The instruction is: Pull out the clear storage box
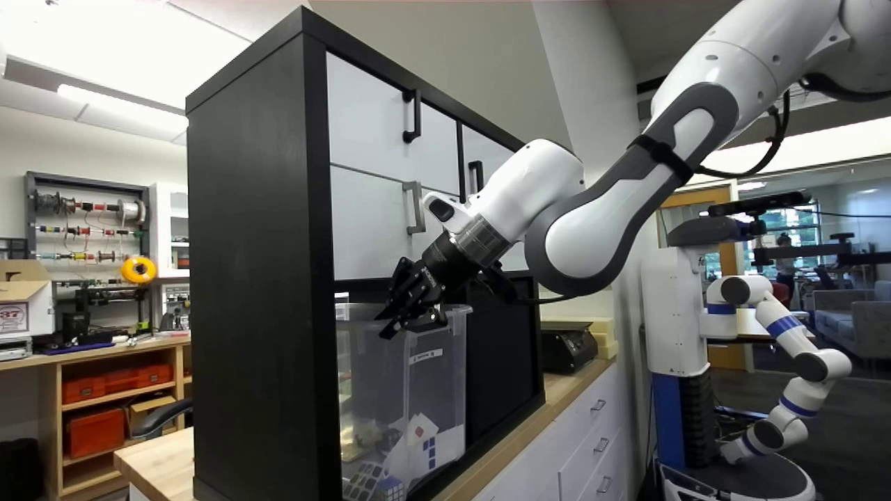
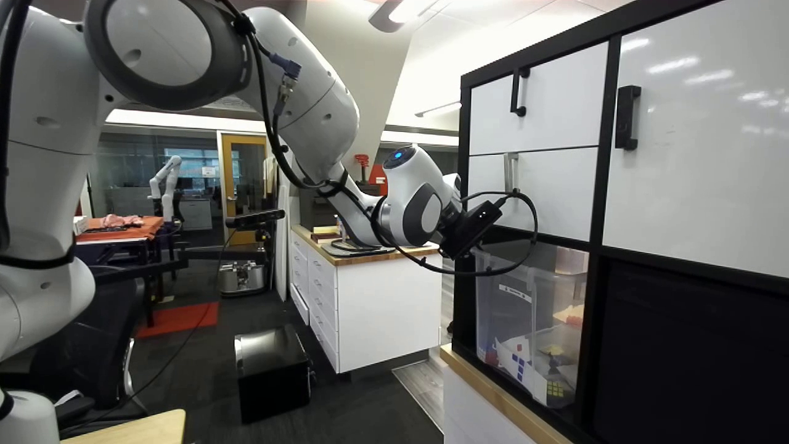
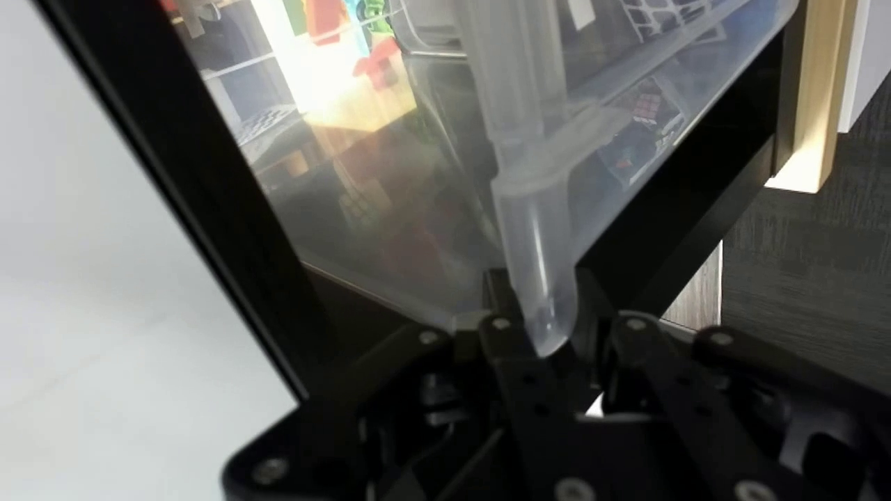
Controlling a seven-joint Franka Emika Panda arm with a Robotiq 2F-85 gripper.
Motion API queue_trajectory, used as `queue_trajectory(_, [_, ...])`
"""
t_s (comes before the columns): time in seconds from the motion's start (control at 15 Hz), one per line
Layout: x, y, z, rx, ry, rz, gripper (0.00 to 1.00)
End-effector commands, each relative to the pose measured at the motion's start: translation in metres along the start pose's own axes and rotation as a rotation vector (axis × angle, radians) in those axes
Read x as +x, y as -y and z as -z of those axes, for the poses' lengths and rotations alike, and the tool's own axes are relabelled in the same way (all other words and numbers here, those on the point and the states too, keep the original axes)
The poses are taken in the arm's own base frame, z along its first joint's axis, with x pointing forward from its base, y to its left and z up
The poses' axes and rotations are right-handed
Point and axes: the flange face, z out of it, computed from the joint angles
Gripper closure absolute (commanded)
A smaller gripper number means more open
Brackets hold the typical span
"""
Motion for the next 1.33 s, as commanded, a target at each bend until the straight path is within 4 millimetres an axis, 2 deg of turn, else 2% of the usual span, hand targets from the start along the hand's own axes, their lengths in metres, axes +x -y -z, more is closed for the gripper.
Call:
queue_trajectory(0.0, [0.001, 0.014, 0.034, -0.027, -0.009, 0.014, 0.94])
queue_trajectory(0.4, [-0.002, 0.041, 0.069, -0.06, -0.007, 0.018, 0.94])
queue_trajectory(0.87, [0.006, 0.076, 0.11, -0.089, -0.001, 0.017, 0.94])
queue_trajectory(1.27, [0.011, 0.098, 0.134, -0.085, 0.019, -0.006, 0.94])
